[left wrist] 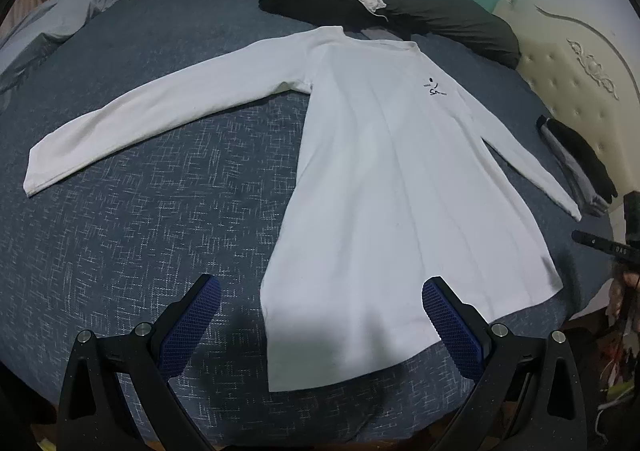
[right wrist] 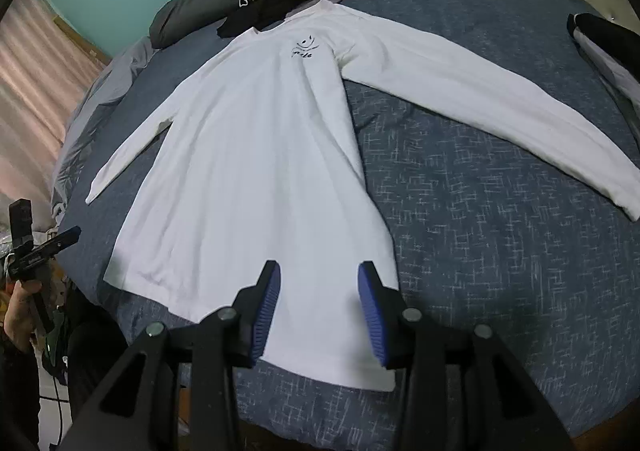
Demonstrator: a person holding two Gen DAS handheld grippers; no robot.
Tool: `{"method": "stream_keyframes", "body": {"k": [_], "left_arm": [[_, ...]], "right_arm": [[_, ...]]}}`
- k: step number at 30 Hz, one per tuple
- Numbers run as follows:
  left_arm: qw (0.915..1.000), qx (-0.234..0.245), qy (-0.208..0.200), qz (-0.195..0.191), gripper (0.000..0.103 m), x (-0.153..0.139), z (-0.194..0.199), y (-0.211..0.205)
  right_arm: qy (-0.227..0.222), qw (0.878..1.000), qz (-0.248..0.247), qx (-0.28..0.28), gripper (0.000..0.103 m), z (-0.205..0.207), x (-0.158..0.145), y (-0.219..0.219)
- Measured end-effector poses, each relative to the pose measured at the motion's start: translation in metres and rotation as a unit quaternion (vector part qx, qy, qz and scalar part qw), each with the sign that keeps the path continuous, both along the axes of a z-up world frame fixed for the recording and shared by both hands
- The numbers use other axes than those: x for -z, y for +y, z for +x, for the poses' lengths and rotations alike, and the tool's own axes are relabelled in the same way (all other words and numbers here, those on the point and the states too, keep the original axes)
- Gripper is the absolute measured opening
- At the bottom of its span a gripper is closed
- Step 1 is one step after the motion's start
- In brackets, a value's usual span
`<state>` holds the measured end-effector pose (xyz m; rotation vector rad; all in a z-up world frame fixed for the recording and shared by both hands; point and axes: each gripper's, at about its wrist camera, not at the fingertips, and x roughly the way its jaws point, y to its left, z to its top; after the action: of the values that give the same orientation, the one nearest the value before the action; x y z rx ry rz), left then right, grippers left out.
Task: Fold clothes
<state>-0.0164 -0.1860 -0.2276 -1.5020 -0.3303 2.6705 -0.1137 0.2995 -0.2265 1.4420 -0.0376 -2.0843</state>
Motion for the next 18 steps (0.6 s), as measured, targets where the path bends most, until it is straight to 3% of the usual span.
{"method": "stream_keyframes", "body": {"k": [18], "left_arm": [[0.9987, -0.031, 0.04, -0.005, 0.103, -0.008, 0.012, -0.002]], "right_arm": [[0.018, 1.0, 0.0, -0.007, 0.041, 0.006, -0.006, -0.007]]}}
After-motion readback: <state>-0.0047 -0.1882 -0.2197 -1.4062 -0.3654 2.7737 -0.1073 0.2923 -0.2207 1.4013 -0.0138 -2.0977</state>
